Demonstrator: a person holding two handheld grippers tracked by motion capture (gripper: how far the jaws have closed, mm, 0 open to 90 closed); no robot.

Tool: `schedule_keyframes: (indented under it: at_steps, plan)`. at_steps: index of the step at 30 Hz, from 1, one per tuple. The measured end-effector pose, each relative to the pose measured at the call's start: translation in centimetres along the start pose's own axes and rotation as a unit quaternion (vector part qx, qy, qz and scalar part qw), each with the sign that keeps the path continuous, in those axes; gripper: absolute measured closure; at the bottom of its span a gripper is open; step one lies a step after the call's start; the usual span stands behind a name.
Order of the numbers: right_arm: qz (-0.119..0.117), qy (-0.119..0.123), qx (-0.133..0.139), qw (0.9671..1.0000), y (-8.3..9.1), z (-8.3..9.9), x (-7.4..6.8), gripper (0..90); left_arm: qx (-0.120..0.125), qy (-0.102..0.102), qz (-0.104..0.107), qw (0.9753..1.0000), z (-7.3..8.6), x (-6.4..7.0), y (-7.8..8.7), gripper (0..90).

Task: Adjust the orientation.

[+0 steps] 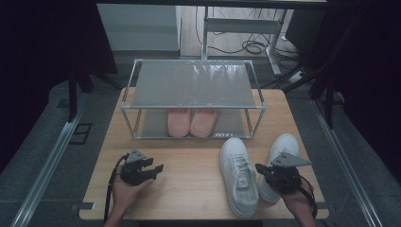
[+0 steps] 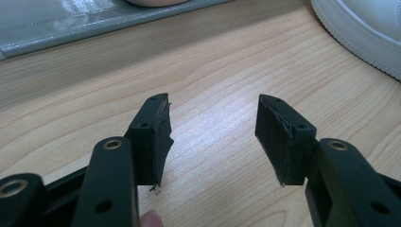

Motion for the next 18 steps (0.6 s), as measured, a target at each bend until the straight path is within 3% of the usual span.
schedule_keyframes:
  at_steps: [8, 14, 18]
  plan:
    - [0.029, 0.015, -0.055, 0.9979, -3.0, -0.5, 0.2, 90.0, 0.004, -0.003, -0.001, 1.0000, 0.0, 0.0, 0.1, 46.6]
    - [0.052, 0.011, -0.088, 0.9947, -4.0, -0.2, 0.5, 90.0, 0.000, -0.008, -0.008, 0.9999, -0.1, 0.0, 0.0, 46.8]
    - [0.062, 0.020, -0.095, 0.9934, -4.2, -0.3, 0.2, 90.0, -0.002, -0.018, -0.010, 0.9998, -0.2, 0.3, 0.0, 46.8]
Point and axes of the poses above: each handheld gripper's, and its own axes: y roughly backward along the jaws, z roughly out of its underside, x roughly to its right, the point moved 3 cm from there along -y, roughly forward along the jaws, and after that the axes turned 14 degrees about -y, right-handed, at the moved point
